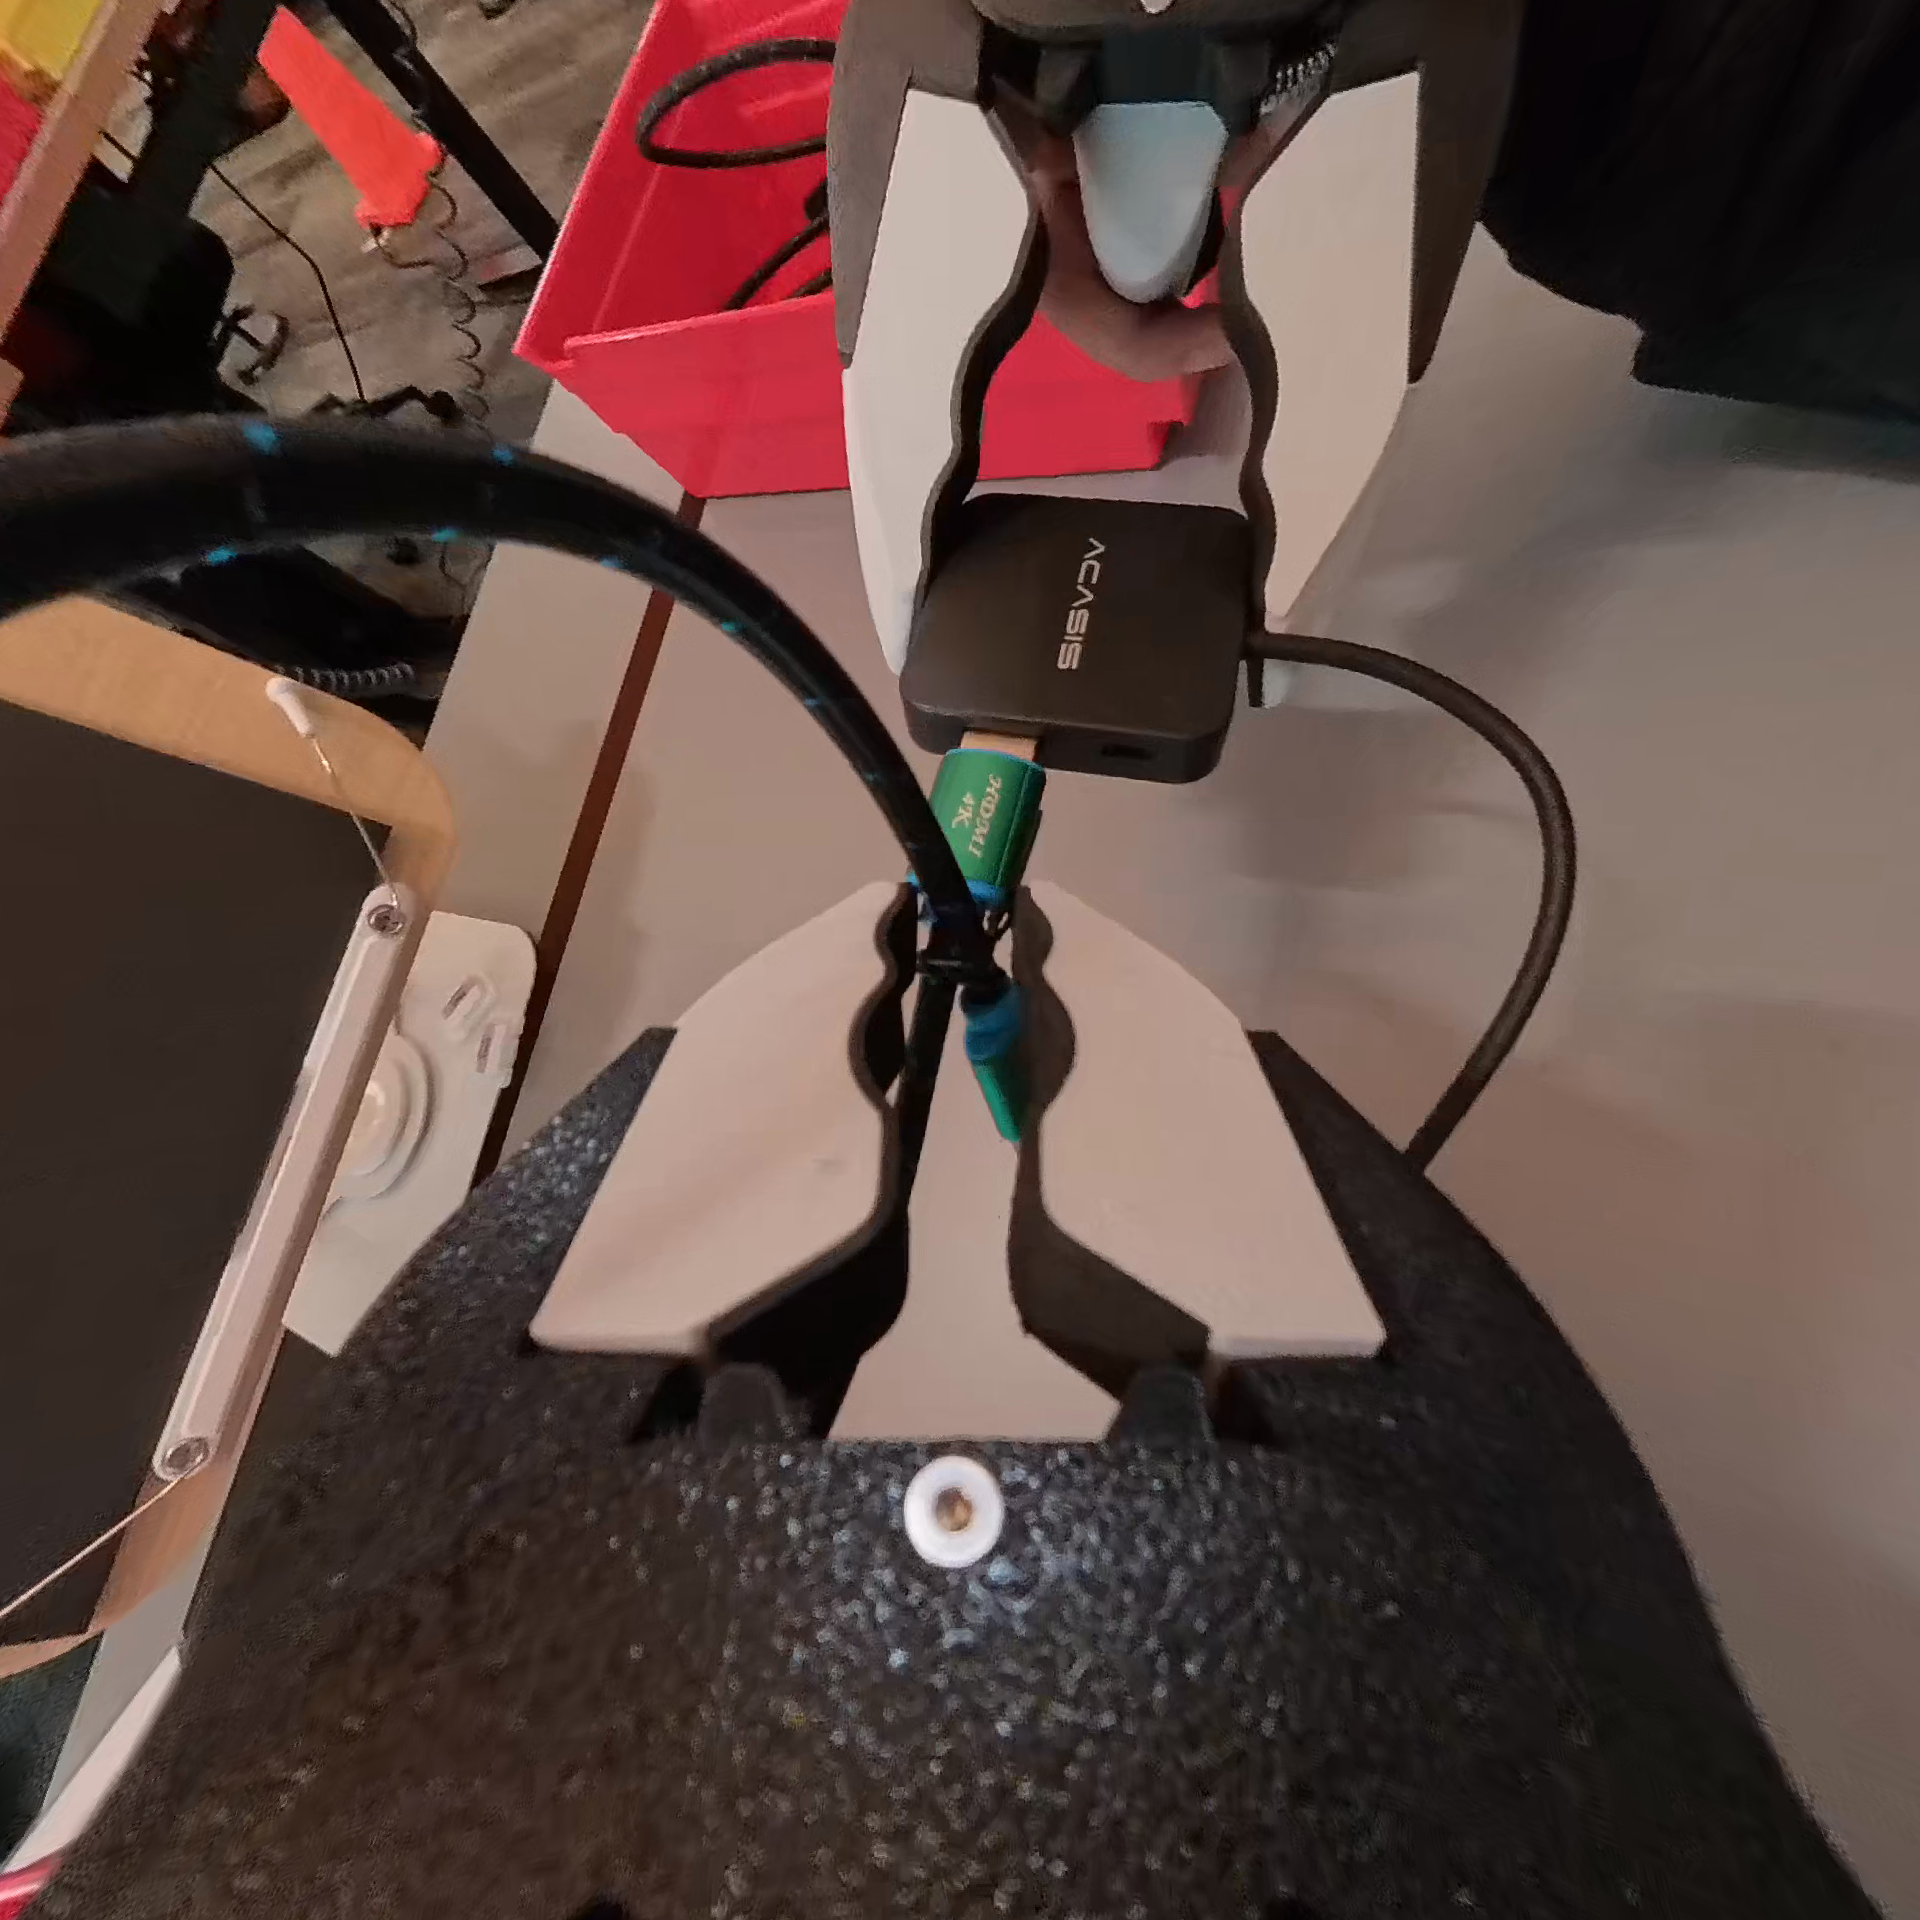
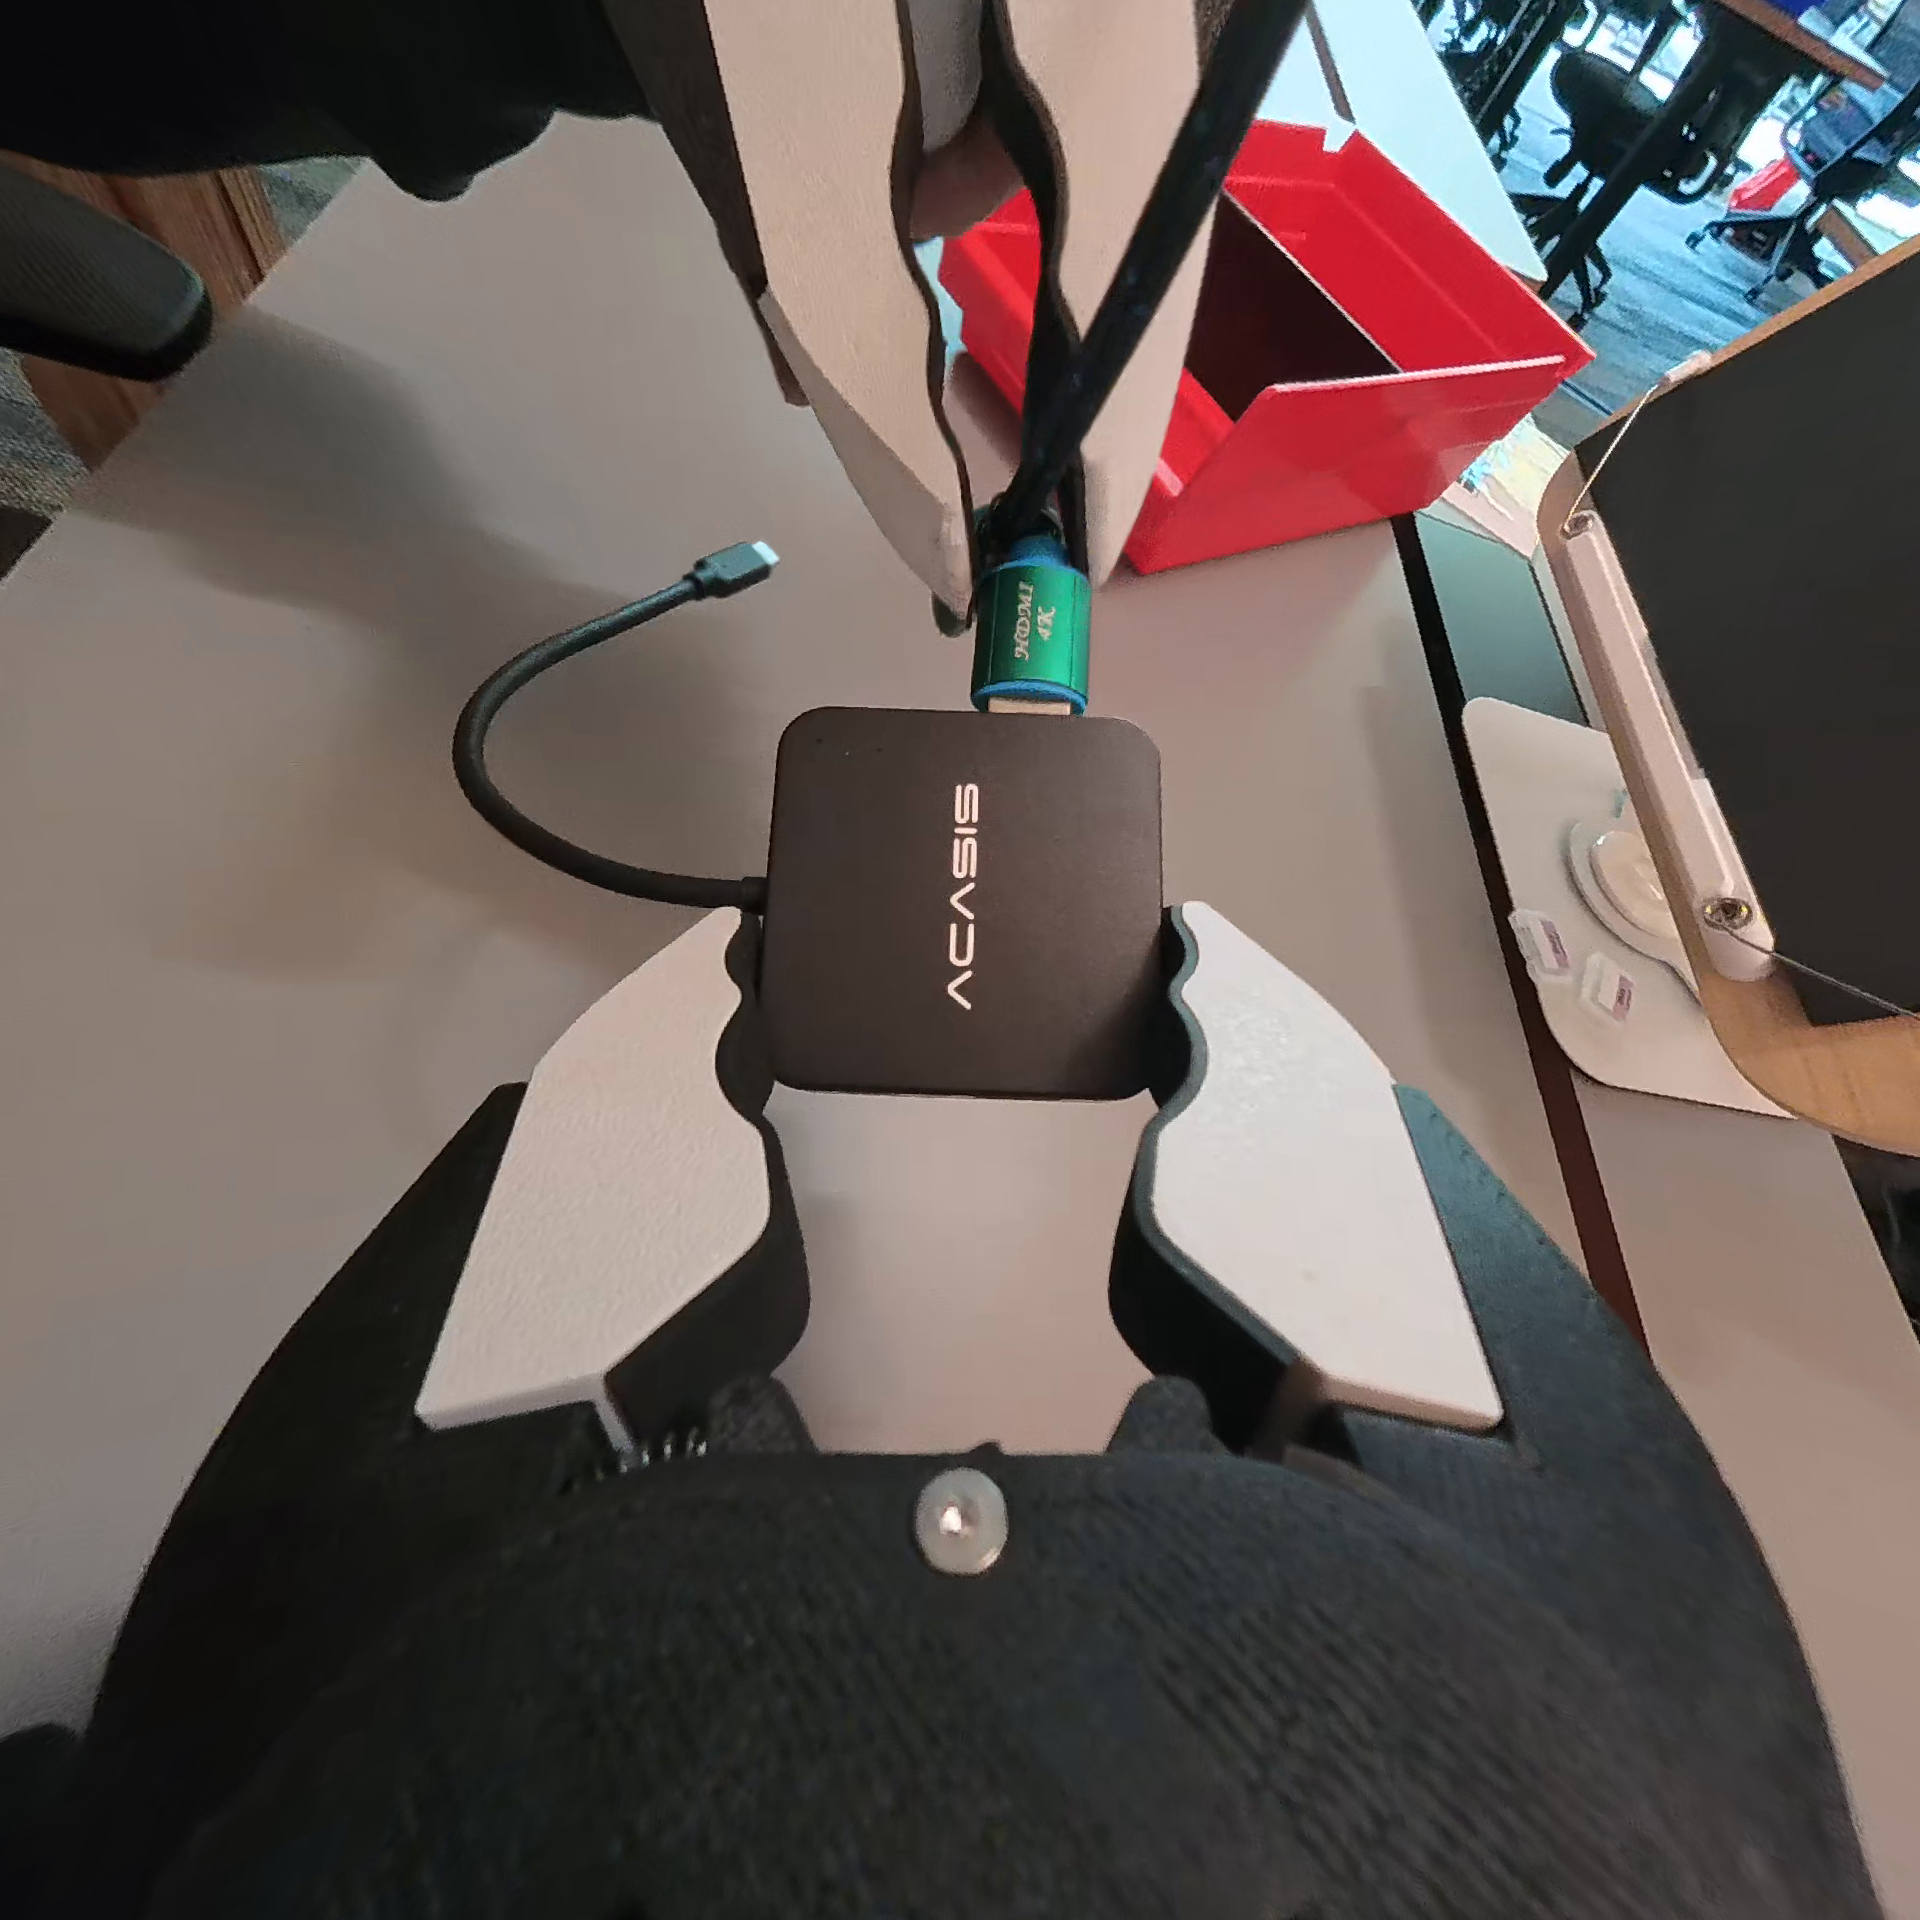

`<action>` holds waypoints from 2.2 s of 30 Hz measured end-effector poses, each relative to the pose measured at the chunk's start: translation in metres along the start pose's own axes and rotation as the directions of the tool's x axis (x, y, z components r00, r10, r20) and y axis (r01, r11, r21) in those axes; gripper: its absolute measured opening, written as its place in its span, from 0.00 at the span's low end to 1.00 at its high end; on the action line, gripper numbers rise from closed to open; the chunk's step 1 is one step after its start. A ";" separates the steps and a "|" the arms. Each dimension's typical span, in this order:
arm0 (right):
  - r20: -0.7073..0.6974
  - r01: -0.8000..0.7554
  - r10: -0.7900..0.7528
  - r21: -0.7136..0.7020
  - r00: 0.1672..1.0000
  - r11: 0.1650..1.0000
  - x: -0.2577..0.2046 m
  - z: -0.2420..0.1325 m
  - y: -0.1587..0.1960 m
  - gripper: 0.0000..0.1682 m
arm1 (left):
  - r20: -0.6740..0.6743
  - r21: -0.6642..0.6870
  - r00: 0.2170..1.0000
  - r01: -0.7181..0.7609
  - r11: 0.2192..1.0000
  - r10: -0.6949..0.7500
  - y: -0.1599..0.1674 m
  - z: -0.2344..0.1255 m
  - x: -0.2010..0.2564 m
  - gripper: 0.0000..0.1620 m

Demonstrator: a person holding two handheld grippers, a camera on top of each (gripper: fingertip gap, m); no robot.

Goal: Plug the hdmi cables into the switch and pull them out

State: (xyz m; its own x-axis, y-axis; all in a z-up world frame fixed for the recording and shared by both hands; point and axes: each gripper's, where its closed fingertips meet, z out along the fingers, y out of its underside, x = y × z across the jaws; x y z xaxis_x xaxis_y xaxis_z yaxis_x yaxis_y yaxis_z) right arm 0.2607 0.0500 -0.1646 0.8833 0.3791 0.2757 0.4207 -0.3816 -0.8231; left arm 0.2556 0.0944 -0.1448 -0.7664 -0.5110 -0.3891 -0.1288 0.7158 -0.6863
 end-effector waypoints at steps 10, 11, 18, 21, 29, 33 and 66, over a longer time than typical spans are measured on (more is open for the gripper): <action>0.007 0.010 -0.010 -0.039 1.000 0.999 -0.003 0.008 -0.001 0.43 | -0.031 -0.096 0.999 -0.026 0.995 0.024 0.010 -0.003 0.002 0.09; 0.003 0.003 -0.003 -0.039 1.000 0.999 -0.002 0.008 -0.002 0.43 | -0.018 -0.122 0.999 -0.043 0.992 0.042 0.010 -0.003 0.001 0.09; -0.040 0.024 -0.030 -0.138 0.999 0.990 0.003 0.013 0.010 0.43 | 0.045 -0.231 0.992 -0.101 0.968 0.114 0.007 0.002 -0.002 0.09; -0.034 0.008 -0.012 -0.125 0.999 0.992 0.004 0.017 0.011 0.43 | 0.042 -0.266 0.993 -0.098 0.959 0.114 0.010 0.003 -0.004 0.09; -0.079 0.002 -0.006 -0.052 0.997 0.999 0.012 0.000 0.005 0.43 | 0.190 -0.063 0.981 0.055 0.997 -0.042 -0.011 -0.004 -0.020 0.26; -0.201 -0.067 0.045 -0.103 0.979 0.992 0.031 -0.037 0.028 0.43 | 0.308 0.343 0.935 0.064 0.937 -0.177 -0.076 -0.048 -0.027 0.30; -0.672 -0.431 0.704 0.579 0.229 0.692 -0.007 -0.277 0.120 0.26 | -0.181 0.210 0.844 0.535 0.818 -0.505 -0.109 0.090 0.029 0.44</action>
State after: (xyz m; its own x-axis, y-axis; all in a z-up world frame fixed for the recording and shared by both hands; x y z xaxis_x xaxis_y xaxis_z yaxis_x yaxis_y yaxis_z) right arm 0.3623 -0.2314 -0.1276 0.6378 -0.7482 -0.1829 -0.2093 0.0601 -0.9760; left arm 0.3041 -0.0416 -0.1364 -0.6959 -0.7064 0.1293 -0.3827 0.2125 -0.8991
